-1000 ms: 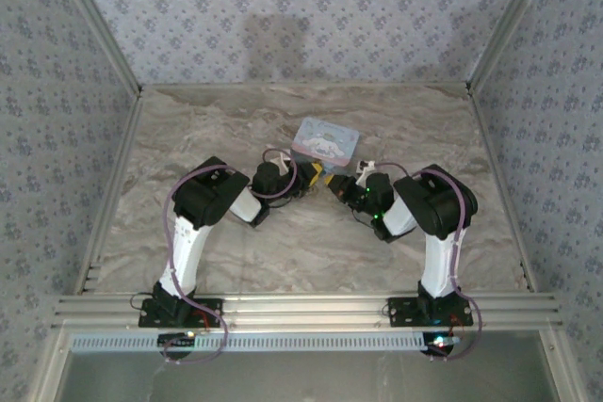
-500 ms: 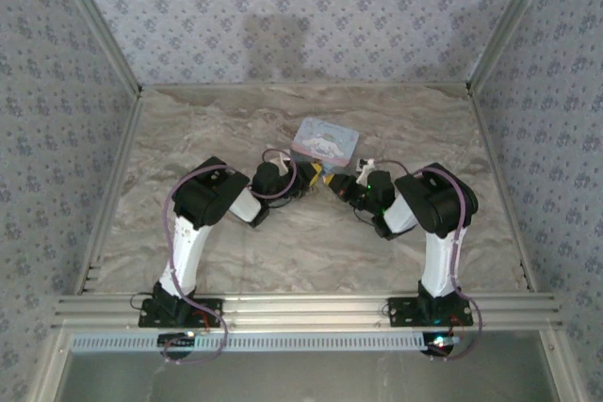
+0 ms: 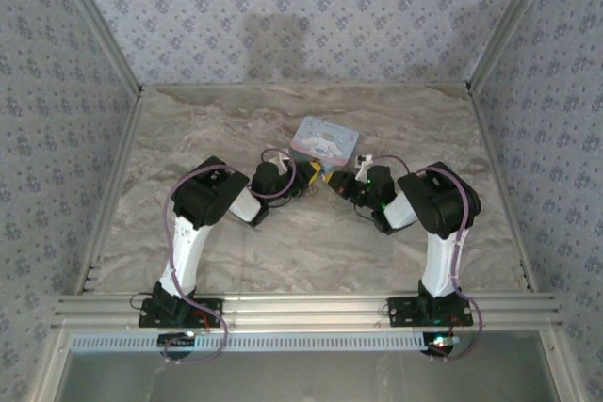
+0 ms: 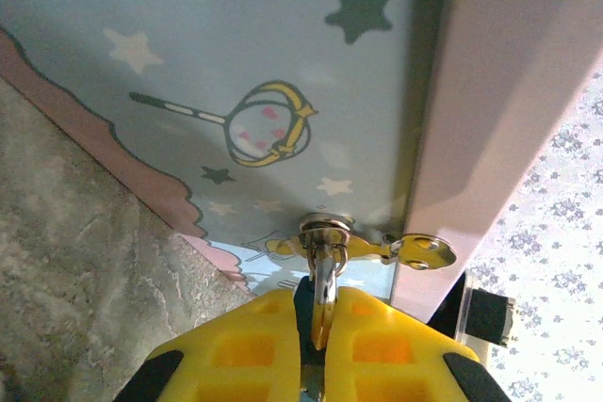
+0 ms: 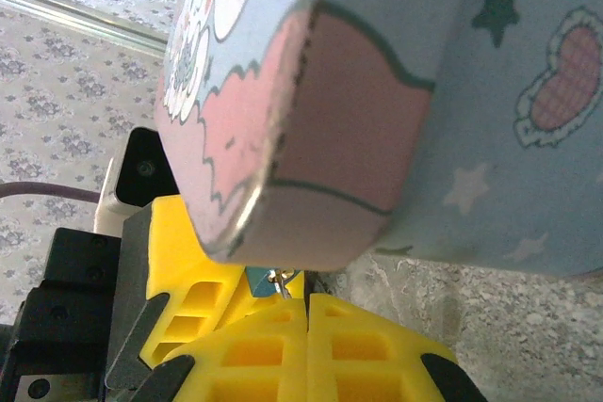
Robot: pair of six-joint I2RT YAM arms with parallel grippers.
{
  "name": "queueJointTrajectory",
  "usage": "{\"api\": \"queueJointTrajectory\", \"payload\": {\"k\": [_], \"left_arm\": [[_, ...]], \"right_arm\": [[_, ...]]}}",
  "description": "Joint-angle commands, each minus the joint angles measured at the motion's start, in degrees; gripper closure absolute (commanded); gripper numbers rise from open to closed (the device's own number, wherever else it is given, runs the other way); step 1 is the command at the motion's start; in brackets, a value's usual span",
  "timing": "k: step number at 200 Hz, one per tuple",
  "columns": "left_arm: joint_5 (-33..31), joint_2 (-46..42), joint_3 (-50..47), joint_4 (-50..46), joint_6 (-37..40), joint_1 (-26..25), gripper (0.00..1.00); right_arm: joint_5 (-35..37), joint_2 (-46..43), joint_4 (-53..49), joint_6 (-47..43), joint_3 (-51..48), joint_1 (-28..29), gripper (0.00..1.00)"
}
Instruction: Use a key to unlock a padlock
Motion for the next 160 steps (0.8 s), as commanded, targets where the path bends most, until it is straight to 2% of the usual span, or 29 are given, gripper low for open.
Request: {"api": "queueJointTrajectory", "payload": {"k": [1, 30, 49, 98, 138, 160], "left_arm": [[10.62, 1.96, -1.50, -2.69, -1.51, -3.14, 1.00], [10.22, 2.02, -1.43, -2.56, -1.79, -3.11, 1.00], [10.22, 2.02, -1.49, -2.67, -1.71, -3.10, 1.00], [10.18, 2.36, -1.69, -2.17, -1.97, -3.13, 1.00], [10.22, 2.48, -1.95, -1.74, -1.98, -3.11, 1.00], [10.27, 2.39, -1.86, -1.60, -2.02, -3.10, 1.00]], "right_arm": [[1.47, 0.22, 1.29, -0.71, 3.82, 0.72, 1.00], [3.56, 1.32, 4.23, -0.22, 2.75, 1.81, 1.00], [5.95, -2.09, -3.48, -6.75, 3.33, 3.67, 1.00], [8.90, -5.49, -8.34, -12.20, 2.74, 4.57, 1.00], [6.73, -4.63, -4.81, -8.22, 2.41, 2.33, 1.00], [6.12, -5.02, -7.19, -10.80, 3.66, 2.65, 1.00]]}}
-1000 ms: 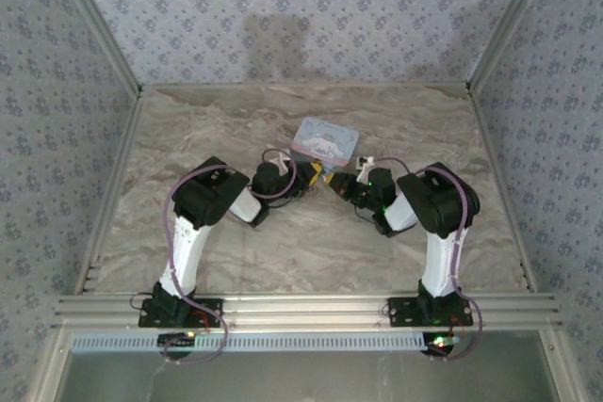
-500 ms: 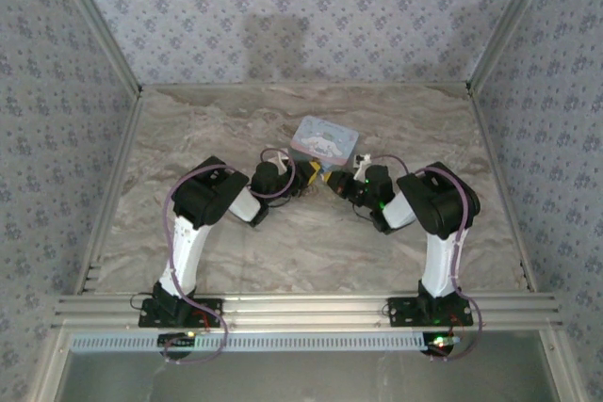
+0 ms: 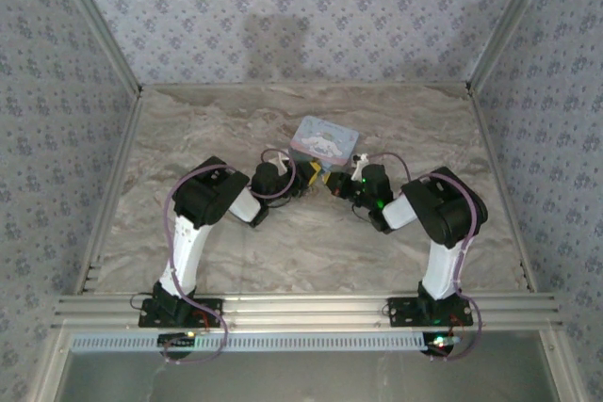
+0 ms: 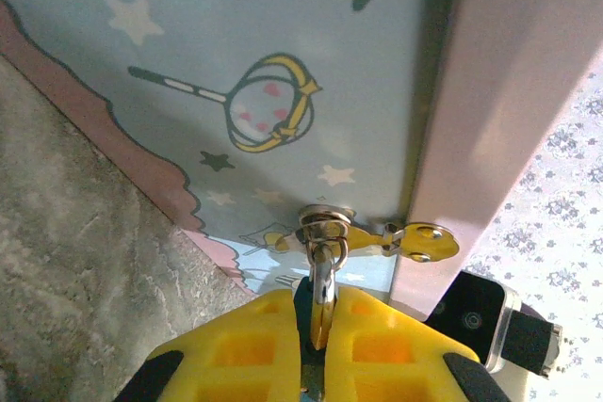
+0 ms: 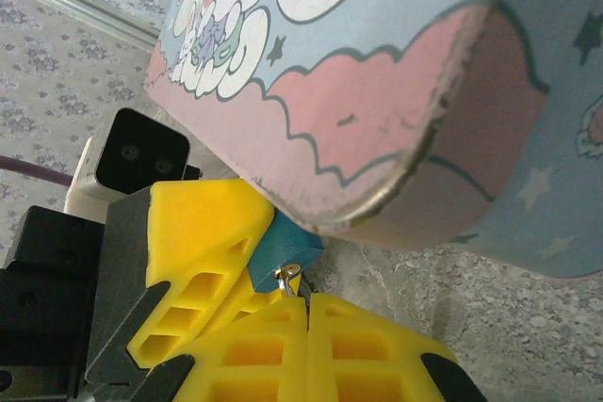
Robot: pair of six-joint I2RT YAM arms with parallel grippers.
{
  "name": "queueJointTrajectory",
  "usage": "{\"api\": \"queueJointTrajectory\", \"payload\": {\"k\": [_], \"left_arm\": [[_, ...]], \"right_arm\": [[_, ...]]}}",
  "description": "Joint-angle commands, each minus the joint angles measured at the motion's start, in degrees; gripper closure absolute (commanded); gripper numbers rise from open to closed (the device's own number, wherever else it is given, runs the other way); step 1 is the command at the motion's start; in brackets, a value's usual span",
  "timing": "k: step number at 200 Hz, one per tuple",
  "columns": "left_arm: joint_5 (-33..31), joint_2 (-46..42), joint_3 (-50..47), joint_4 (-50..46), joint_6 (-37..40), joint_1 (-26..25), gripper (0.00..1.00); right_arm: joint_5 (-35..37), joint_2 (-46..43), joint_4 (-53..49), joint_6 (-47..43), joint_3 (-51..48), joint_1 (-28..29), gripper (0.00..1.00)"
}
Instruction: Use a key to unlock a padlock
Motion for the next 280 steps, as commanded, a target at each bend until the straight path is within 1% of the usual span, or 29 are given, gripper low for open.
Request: {"api": "queueJointTrajectory", "payload": {"k": [1, 15, 31, 49, 105, 153, 162, 177, 202, 224, 233, 248, 280], "left_arm": [[9.85, 1.98, -1.73, -2.54, -1.61, -3.23, 1.00], [9.96, 1.96, -1.74, -2.65, -1.62, -3.26, 1.00], [9.95, 1.97, -1.77, -2.62, -1.63, -3.24, 1.00], [10.03, 2.09, -1.73, -2.38, -1.66, -3.22, 1.00], [10.40, 2.09, -1.92, -2.02, -1.63, -3.25, 1.00], [10.63, 2.16, -2.24, -2.12, -1.44, -3.26, 1.00], [10.58, 2.23, -2.33, -2.16, -1.43, -3.25, 1.00], [10.49, 2.19, -2.44, -1.93, -1.54, -3.26, 1.00], [10.43, 2.20, -2.27, -2.12, -1.61, -3.15, 1.00], [10.29, 2.23, -2.26, -1.79, -1.85, -3.17, 1.00], [10.47, 2.05, -2.30, -1.84, -1.83, -3.16, 1.00], [10.51, 1.94, -2.28, -2.11, -1.61, -3.25, 1.00], [11.34, 2.10, -1.43, -2.10, -1.65, -3.43, 1.00]], "right_arm": [[0.28, -0.36, 0.66, -2.42, 3.45, 0.12, 1.00], [-0.21, 0.08, 0.00, -2.26, 3.77, -0.08, 1.00], [-2.82, 2.83, 6.58, 3.59, 3.46, -1.41, 1.00], [-3.16, 4.29, 10.18, 7.45, 3.29, -1.76, 1.00], [-3.82, 7.63, 16.40, 15.53, 4.98, -2.47, 1.00], [-4.00, 7.01, 17.15, 16.38, 4.22, -3.01, 1.00], [-3.59, 5.50, 14.70, 14.12, 3.98, -3.02, 1.00], [-3.49, 1.80, 5.96, 7.87, 4.86, -2.22, 1.00], [-2.99, -0.73, 0.24, 1.42, 5.34, -1.17, 1.00], [-1.59, -1.42, -2.78, -2.90, 5.25, -0.39, 1.00], [-1.83, -0.89, -2.43, -2.32, 5.42, -0.46, 1.00], [-3.14, 1.06, 1.04, 1.43, 5.92, -0.72, 1.00], [-1.79, 4.93, 7.25, 9.20, 8.07, 0.17, 1.00]]}}
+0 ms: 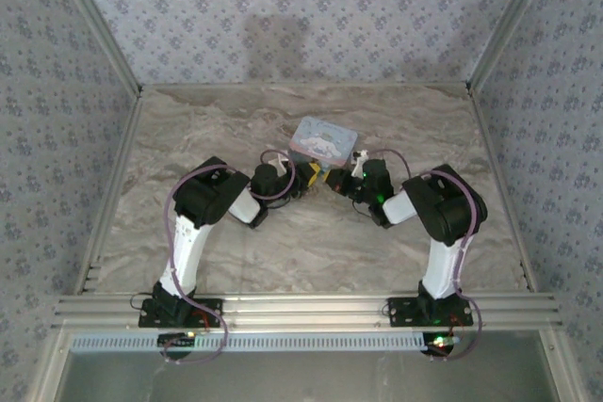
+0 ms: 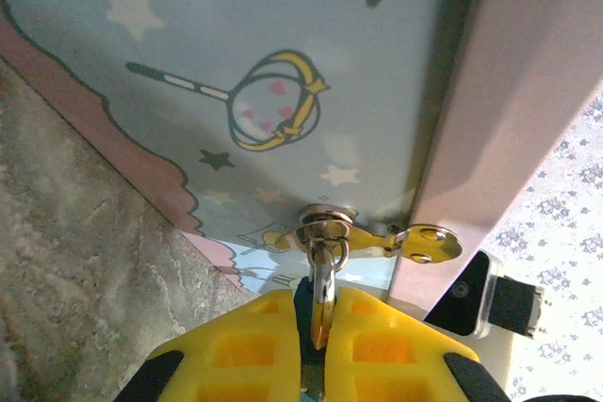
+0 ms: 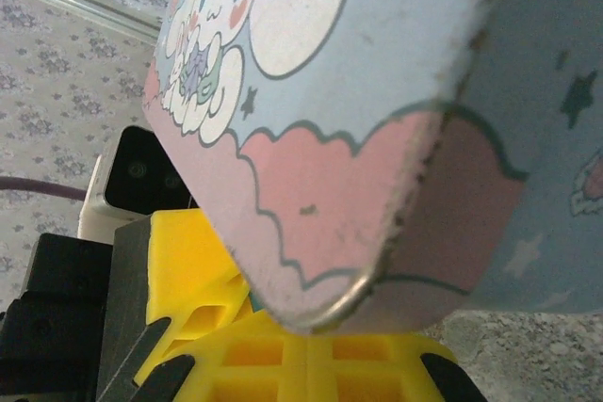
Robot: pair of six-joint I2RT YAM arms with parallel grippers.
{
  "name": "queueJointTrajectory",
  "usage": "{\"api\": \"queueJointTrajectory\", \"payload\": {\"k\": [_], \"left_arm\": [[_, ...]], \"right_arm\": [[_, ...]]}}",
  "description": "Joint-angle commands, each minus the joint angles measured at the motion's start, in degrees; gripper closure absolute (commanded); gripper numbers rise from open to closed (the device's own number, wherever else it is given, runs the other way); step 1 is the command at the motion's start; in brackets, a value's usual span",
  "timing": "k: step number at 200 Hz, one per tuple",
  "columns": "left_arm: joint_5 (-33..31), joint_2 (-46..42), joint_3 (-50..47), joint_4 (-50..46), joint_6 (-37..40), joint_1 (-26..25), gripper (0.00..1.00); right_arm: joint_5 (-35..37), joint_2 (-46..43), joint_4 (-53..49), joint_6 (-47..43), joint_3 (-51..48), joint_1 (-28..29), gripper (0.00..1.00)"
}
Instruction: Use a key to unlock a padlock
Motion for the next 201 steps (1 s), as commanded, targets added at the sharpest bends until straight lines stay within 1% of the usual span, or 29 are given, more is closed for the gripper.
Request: {"api": "queueJointTrajectory", "payload": {"k": [1, 44, 66, 120, 133, 154, 179, 201], "left_arm": [[11.00, 1.74, -0.77, -3.77, -0.41, -3.43, 1.00], [12.37, 1.59, -0.40, -4.03, 0.04, -3.69, 1.00], [13.10, 1.46, -0.23, -3.76, 0.03, -3.69, 1.00], [13.04, 0.85, -0.33, -5.61, 0.49, -3.05, 1.00], [12.70, 0.23, -0.88, -6.91, 1.39, -2.49, 1.00], [12.50, -0.73, -1.44, -9.31, 2.62, -1.73, 1.00], [12.08, -1.48, -1.45, -11.22, 3.62, -1.08, 1.00], [11.83, -2.06, -1.50, -12.41, 4.33, -0.80, 1.00]], "right_arm": [[2.20, 3.54, 9.41, 5.80, 5.16, 1.58, 1.00], [4.41, 5.30, 15.59, 13.83, 5.77, 1.80, 1.00], [4.94, 3.07, 10.36, 10.85, 6.12, 2.05, 1.00], [2.02, 2.46, 5.75, 9.80, 5.38, 1.46, 1.00], [0.88, 1.55, 4.35, 8.90, 4.28, 1.09, 0.93], [-0.62, -1.13, 0.09, 6.33, 2.77, 0.70, 0.86], [-2.16, -5.98, -9.31, 1.11, 1.79, 0.65, 0.78], [-2.69, -10.06, -19.31, -3.88, 1.24, 0.47, 0.73]]}}
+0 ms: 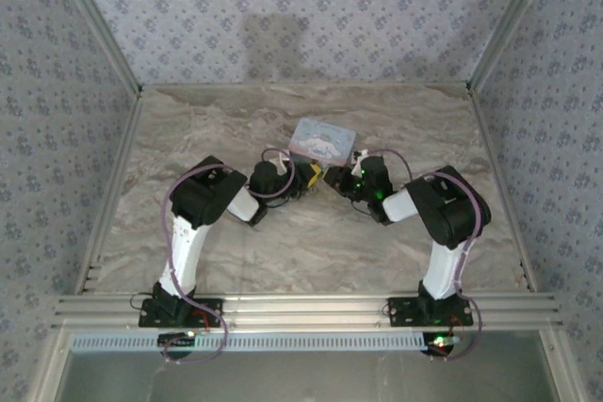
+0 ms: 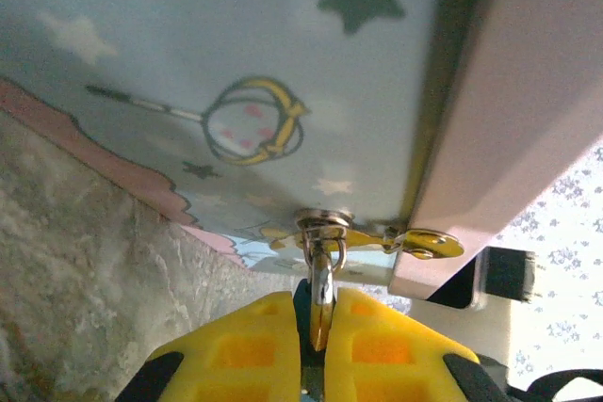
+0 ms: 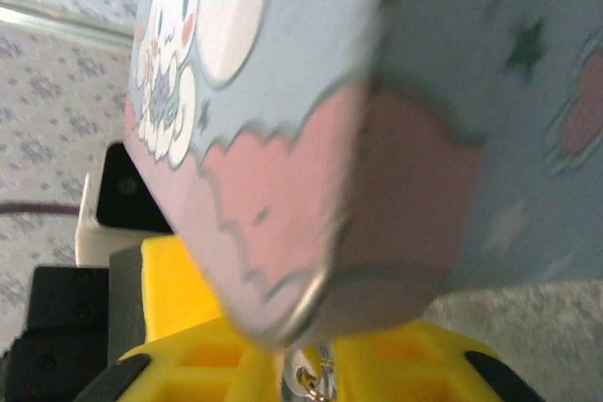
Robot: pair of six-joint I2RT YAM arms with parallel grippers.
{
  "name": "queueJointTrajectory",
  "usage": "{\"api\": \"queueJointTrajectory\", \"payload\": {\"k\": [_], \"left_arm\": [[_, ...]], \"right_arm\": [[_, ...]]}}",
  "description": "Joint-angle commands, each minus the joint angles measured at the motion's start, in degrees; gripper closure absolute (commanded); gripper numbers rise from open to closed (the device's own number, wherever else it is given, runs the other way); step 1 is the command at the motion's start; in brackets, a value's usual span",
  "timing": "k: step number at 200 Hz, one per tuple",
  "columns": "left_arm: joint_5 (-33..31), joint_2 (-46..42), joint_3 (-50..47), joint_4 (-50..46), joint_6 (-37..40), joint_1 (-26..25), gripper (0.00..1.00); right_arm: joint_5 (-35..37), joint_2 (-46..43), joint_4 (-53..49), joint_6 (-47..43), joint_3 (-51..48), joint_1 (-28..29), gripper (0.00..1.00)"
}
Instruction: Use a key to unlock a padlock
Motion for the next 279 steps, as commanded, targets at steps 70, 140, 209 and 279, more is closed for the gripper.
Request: {"api": "queueJointTrajectory", "payload": {"k": [70, 140, 209, 279], "left_arm": [[7.70, -1.01, -1.12, -11.20, 2.57, -1.45, 1.00], [8.22, -1.10, -0.86, -11.49, 2.41, -1.36, 1.00], [8.49, -1.15, -0.77, -11.18, 2.22, -1.28, 1.00], [8.92, -0.84, -0.81, -10.53, 1.78, -1.19, 1.00]], "right_arm": [[7.01, -17.76, -50.67, -31.50, 8.61, 3.69, 0.67], [20.80, -13.14, -65.18, -42.93, 19.87, 9.79, 0.63], [28.92, -5.57, -69.47, -47.08, 27.09, 13.38, 0.60], [34.34, -1.95, -69.54, -49.43, 29.89, 15.50, 0.63]]}}
